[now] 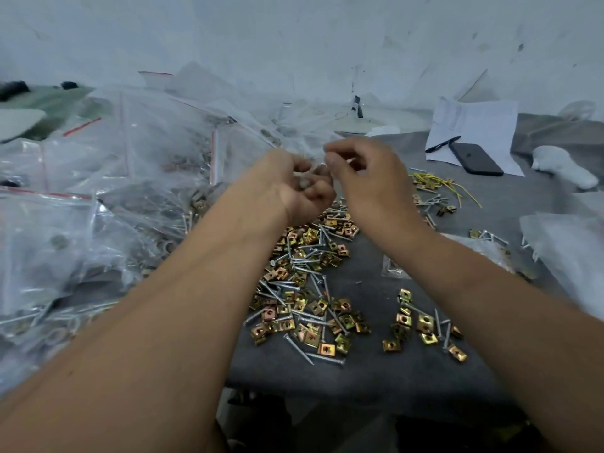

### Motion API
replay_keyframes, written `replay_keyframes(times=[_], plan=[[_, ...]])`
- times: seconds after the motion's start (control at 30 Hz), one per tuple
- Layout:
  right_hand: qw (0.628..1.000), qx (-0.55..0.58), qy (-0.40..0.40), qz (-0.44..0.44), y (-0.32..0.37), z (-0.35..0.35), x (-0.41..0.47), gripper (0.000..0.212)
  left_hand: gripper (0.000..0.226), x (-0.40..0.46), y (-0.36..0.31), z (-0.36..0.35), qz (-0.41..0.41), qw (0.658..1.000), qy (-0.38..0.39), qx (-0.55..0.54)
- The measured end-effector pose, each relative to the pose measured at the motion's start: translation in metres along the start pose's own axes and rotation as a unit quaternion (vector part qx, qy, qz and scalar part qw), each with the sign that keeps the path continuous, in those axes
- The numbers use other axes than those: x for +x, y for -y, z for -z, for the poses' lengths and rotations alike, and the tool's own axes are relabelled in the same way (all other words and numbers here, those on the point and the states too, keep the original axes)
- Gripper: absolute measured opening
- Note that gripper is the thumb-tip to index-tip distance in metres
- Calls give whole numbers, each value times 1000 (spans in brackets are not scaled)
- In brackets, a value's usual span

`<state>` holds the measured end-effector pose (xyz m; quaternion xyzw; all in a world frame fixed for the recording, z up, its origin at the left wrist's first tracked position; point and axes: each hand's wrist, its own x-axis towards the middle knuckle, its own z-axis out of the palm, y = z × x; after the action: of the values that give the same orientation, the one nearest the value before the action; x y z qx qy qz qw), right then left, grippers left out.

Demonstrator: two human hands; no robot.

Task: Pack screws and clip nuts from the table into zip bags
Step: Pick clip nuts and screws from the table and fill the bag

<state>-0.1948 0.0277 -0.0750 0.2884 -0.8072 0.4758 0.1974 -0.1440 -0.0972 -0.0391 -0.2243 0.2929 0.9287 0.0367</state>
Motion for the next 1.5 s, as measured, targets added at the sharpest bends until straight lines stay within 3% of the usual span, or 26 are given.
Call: replay_keyframes(times=[0.07,0.2,0.27,0.4,0.47,0.6,0.7,0.87,1.0,1.33,1.43,1.5], plan=[[999,-33,-3,-21,-5,-2,-1,13,22,3,-6,4,-42,999,-19,-29],[971,-172,164,36,-20,-10,-18,22,26,-2,-13,7,-122,992,-9,-11],[960,-202,186,49,-24,-14,-22,25,34,-5,-15,8,-124,992,29,-26],[950,-235,184,90,-22,-13,-19,15,48,-10,-13,8,-96,987,98,-81],[961,-206,174,68,-20,-9,-17,15,47,-11,-11,7,-93,981,121,-117],[997,-53,53,-36,-14,11,-3,13,44,-10,-7,2,-96,984,110,-102],[988,110,-38,-102,-5,30,6,10,45,-8,-3,-1,-96,986,111,-82],[972,203,-79,-86,9,48,6,6,47,-8,6,-6,-87,984,128,-91],[976,208,-33,-49,15,51,-1,8,57,-6,14,-9,-65,978,165,-107],[984,167,-31,-58,9,54,1,12,68,-4,20,-13,-43,951,268,-149],[993,110,-4,-50,8,50,0,15,62,-6,22,-13,-34,947,278,-155],[995,76,13,-62,4,46,0,19,53,-6,24,-13,-27,960,244,-138]])
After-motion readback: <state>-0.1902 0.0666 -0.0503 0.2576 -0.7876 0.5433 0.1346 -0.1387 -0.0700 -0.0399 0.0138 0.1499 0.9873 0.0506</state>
